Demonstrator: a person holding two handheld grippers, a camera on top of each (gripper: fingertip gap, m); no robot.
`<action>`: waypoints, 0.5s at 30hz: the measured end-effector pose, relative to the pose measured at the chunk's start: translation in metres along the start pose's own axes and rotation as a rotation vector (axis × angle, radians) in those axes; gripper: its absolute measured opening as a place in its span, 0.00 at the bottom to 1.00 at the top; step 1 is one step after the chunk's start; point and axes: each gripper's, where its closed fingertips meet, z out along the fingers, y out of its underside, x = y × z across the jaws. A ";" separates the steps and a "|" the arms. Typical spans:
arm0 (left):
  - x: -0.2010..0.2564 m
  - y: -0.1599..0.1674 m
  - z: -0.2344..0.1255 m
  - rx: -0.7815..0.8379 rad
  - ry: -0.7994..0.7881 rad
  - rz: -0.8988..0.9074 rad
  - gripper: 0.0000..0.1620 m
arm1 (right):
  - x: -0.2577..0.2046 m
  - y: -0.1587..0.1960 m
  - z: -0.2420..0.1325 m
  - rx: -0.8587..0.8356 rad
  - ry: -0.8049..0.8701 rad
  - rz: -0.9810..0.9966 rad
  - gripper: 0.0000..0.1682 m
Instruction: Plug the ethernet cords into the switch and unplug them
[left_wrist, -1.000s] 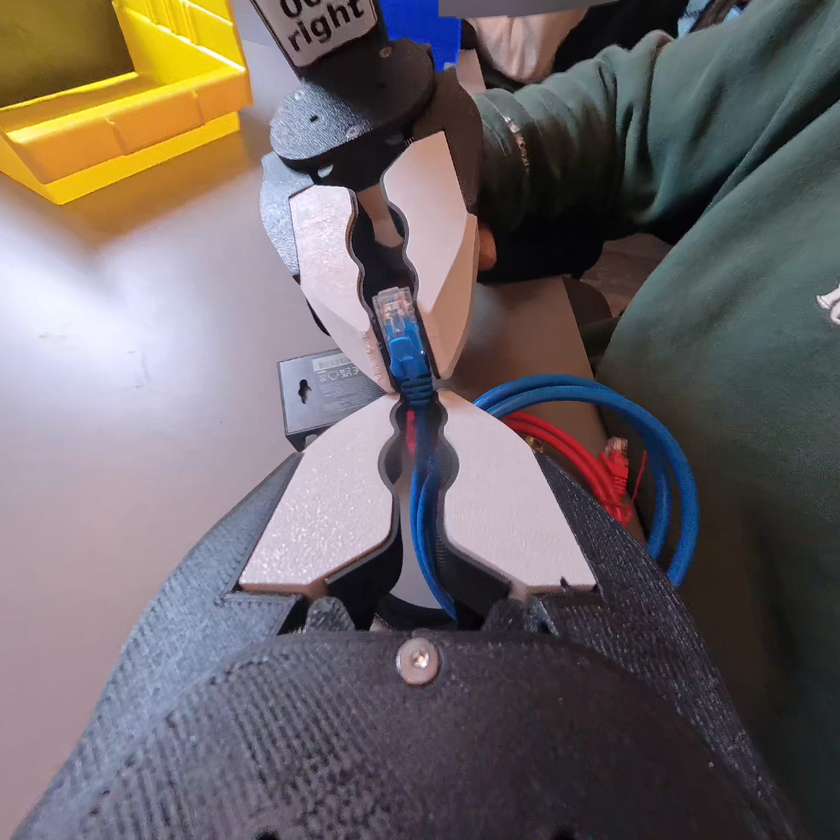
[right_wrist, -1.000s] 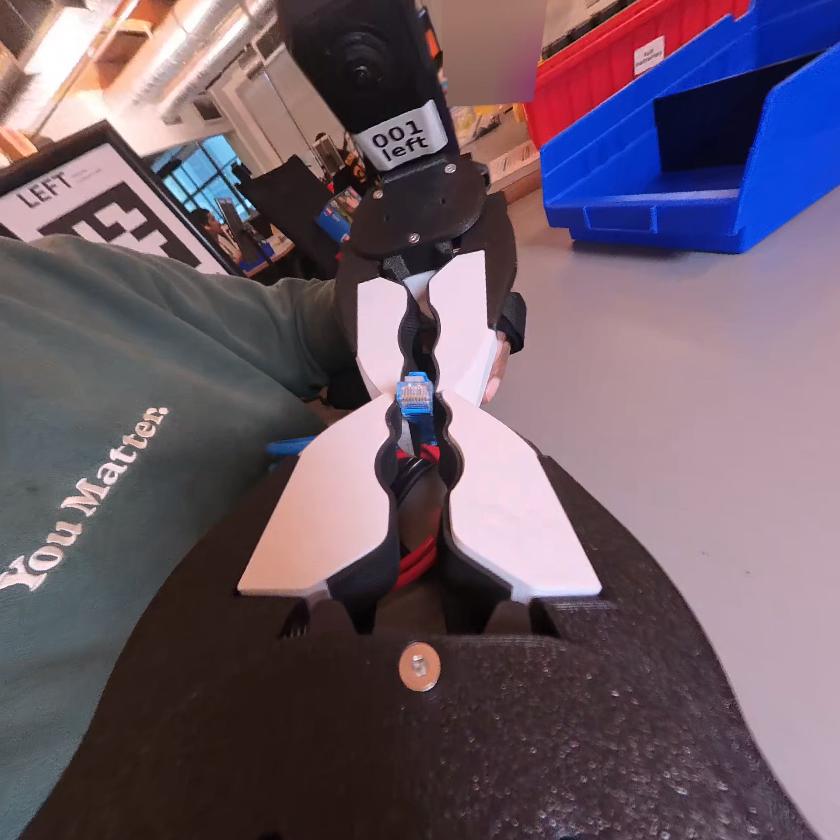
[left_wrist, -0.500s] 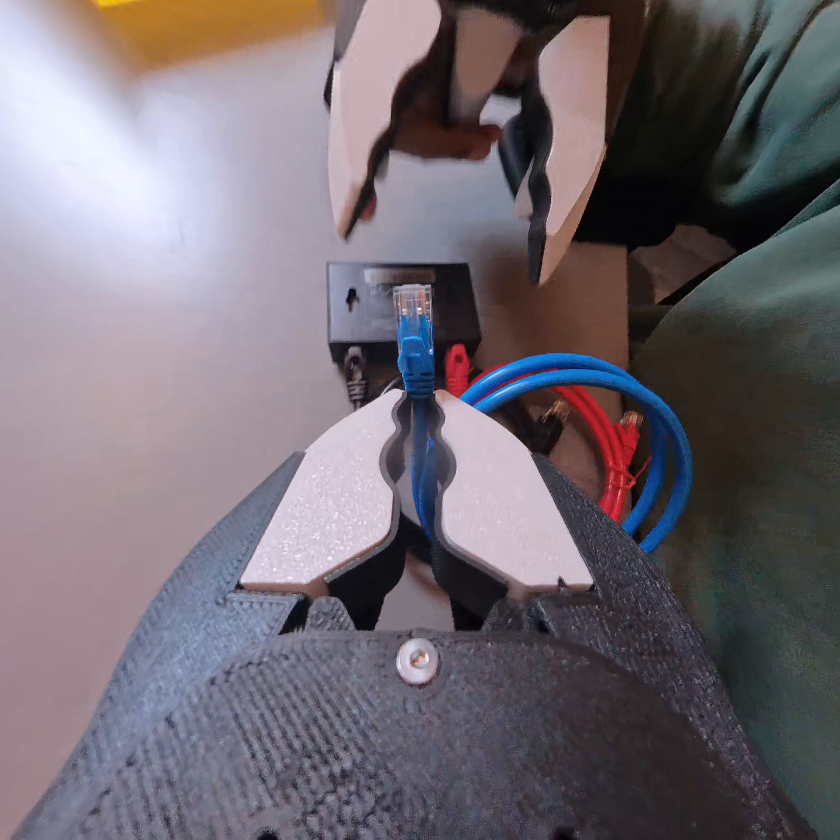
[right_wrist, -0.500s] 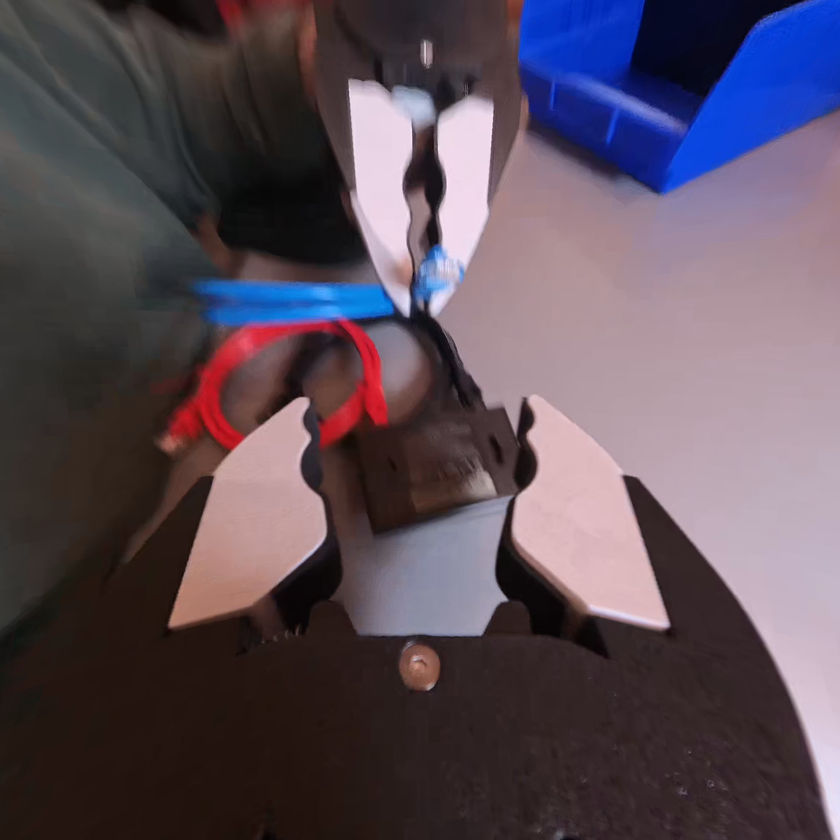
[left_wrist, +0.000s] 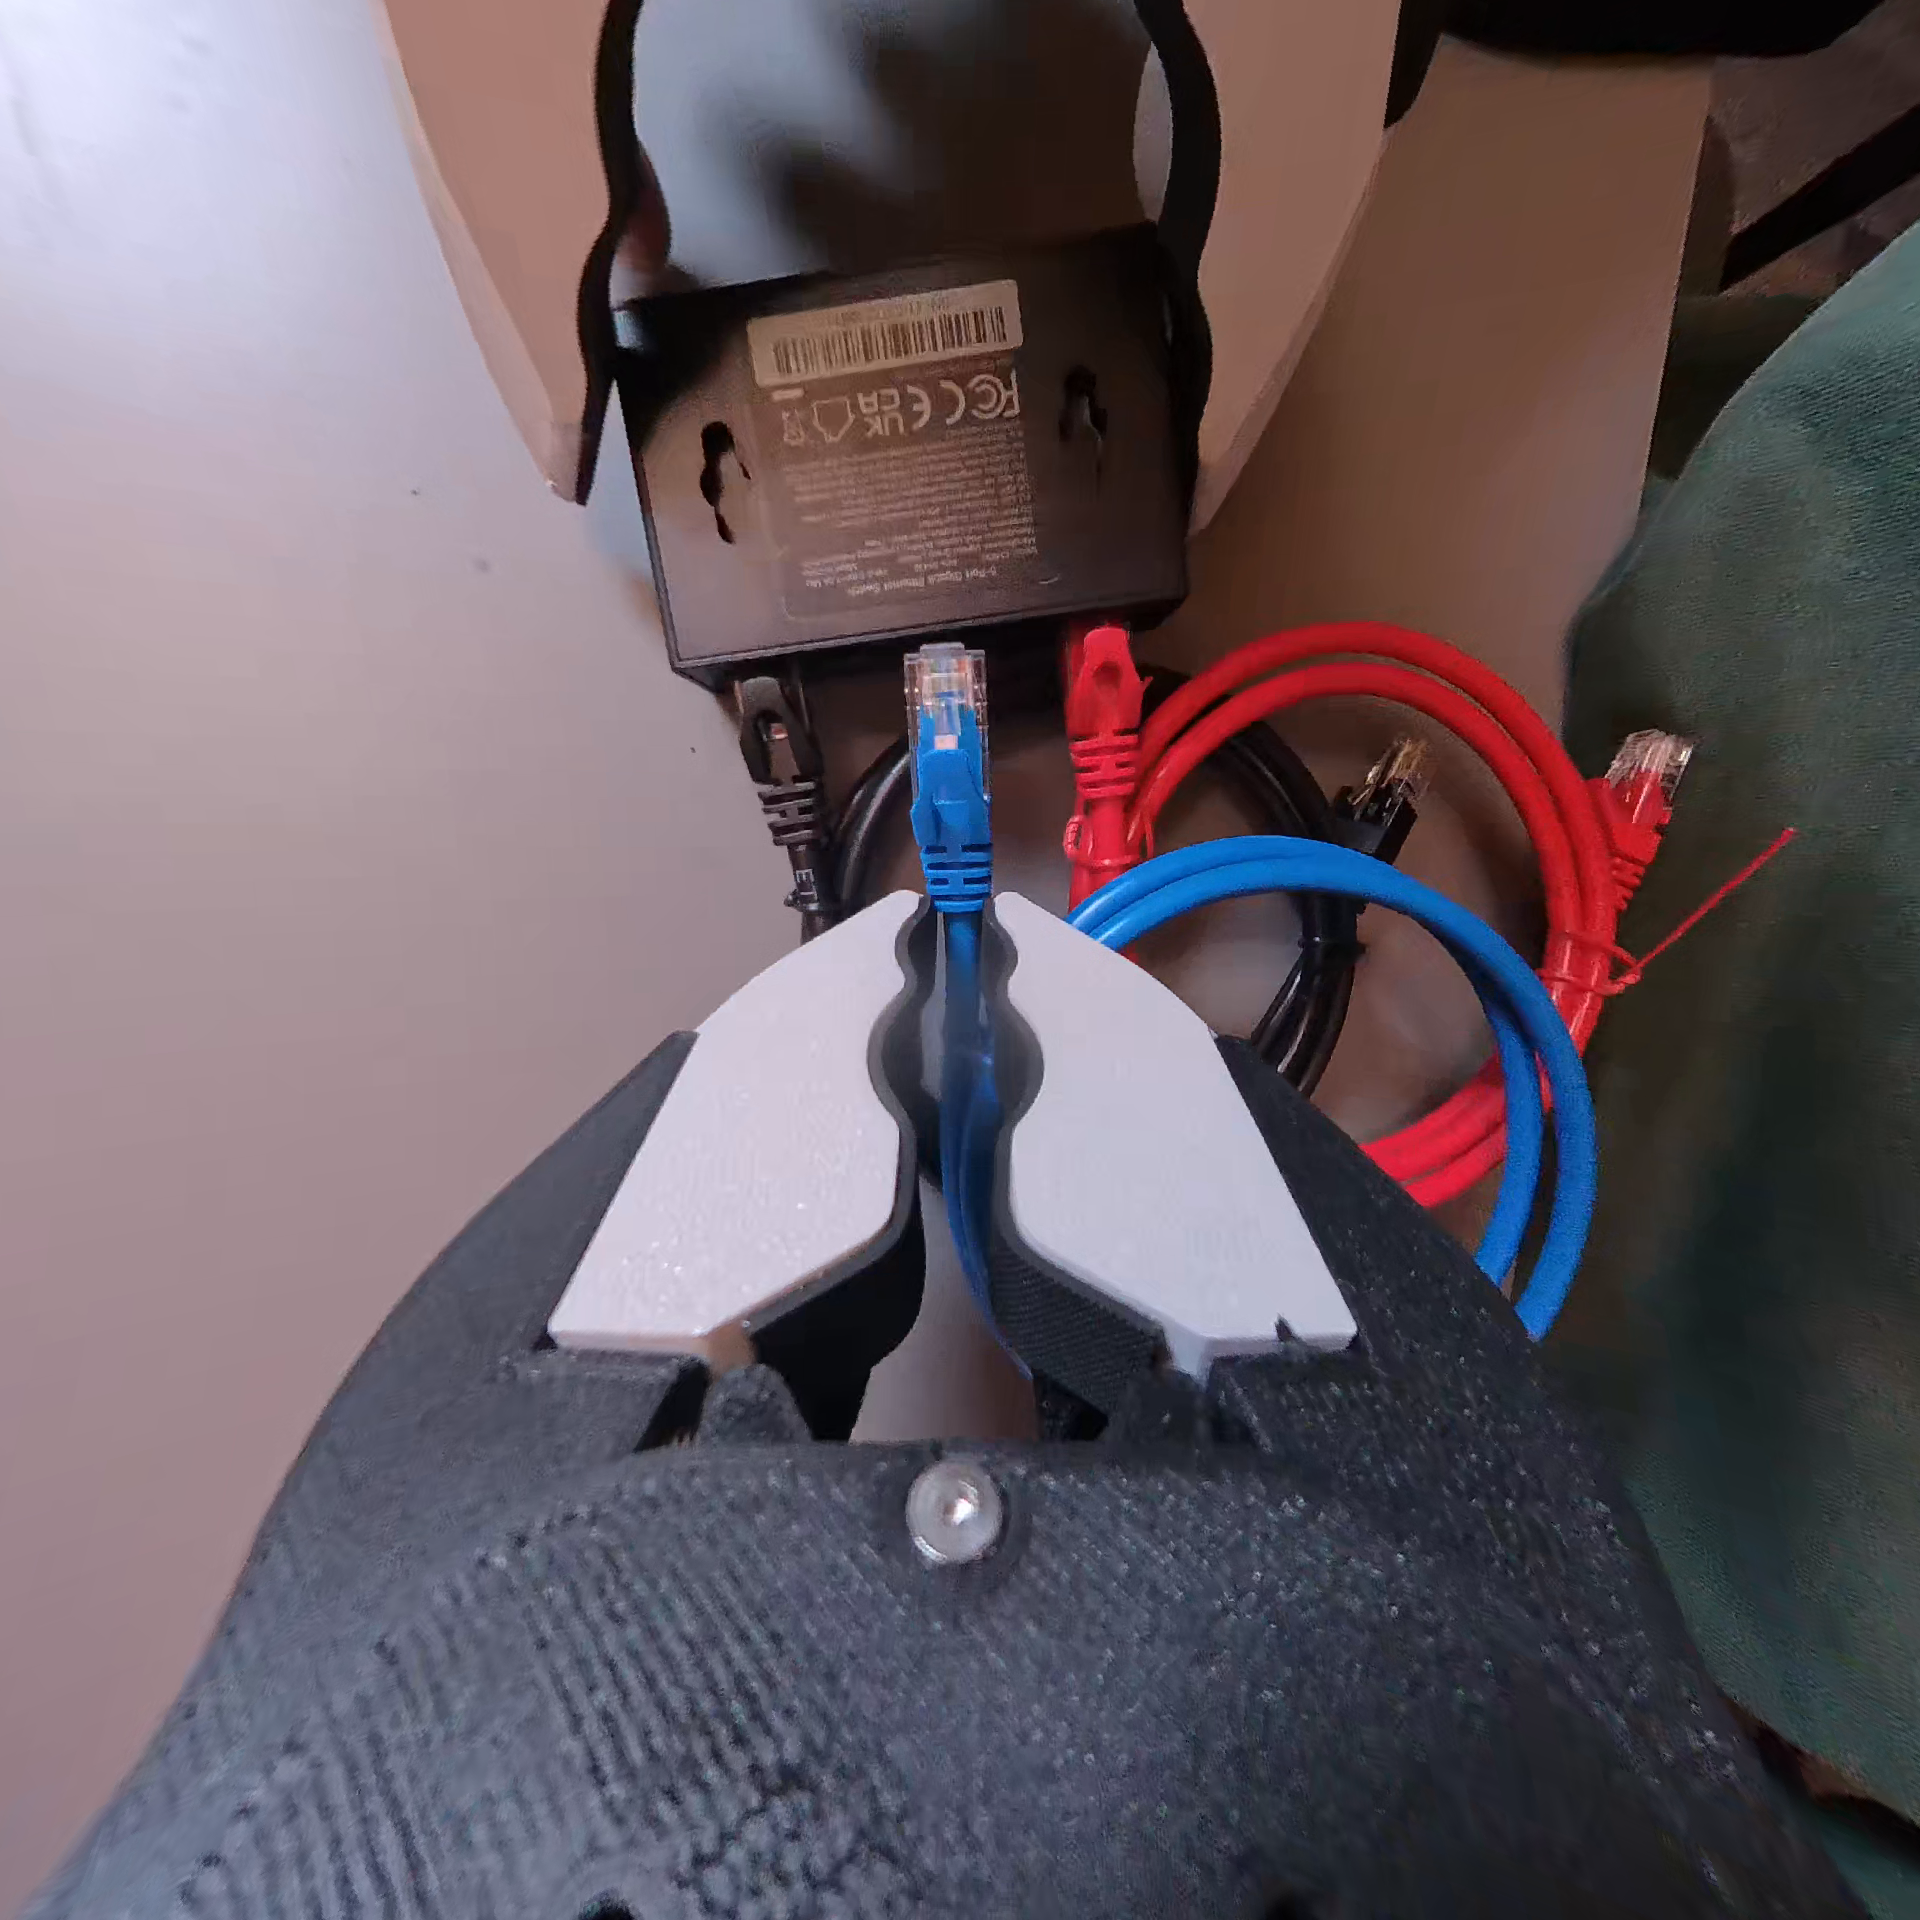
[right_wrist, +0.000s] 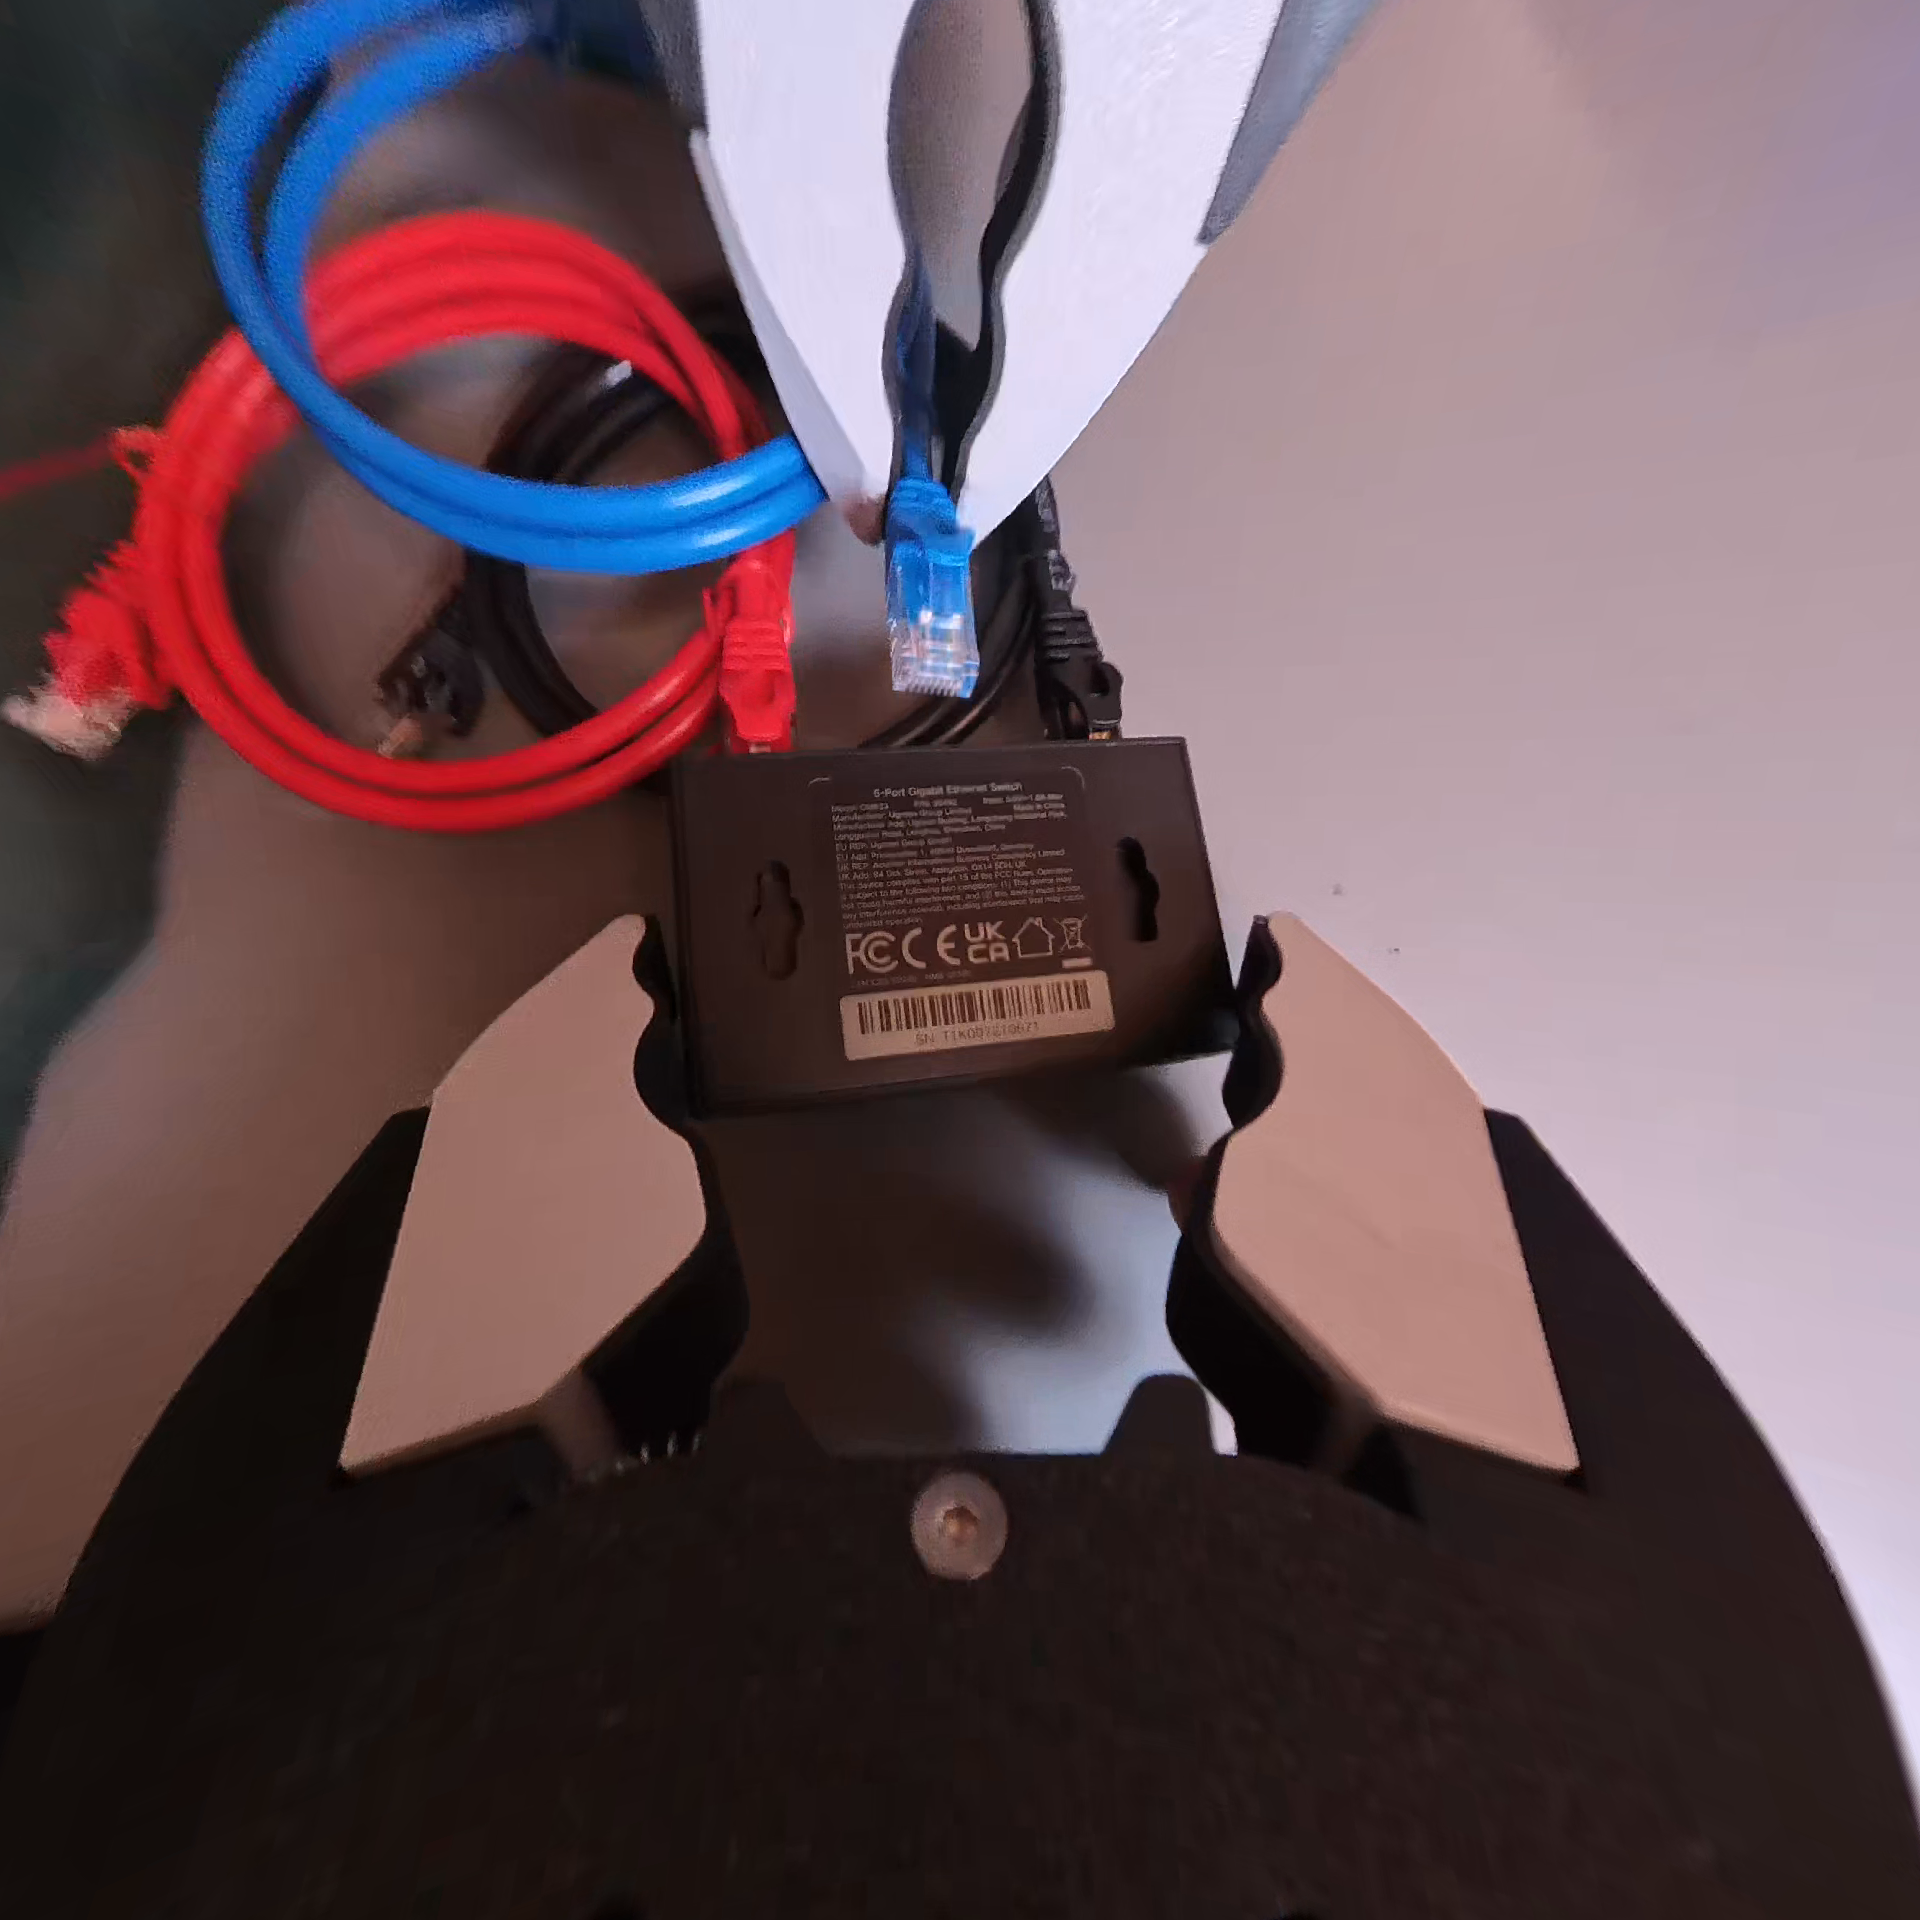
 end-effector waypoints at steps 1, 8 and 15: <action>0.000 -0.001 -0.001 0.013 -0.004 0.006 0.05 | -0.001 -0.003 -0.002 0.029 -0.023 0.051 0.61; -0.010 -0.008 -0.010 0.090 -0.119 0.053 0.17 | -0.001 -0.016 -0.011 0.122 -0.129 0.306 0.61; 0.016 -0.053 -0.017 0.301 -0.208 0.265 0.28 | 0.007 -0.023 -0.015 0.206 -0.188 0.523 0.61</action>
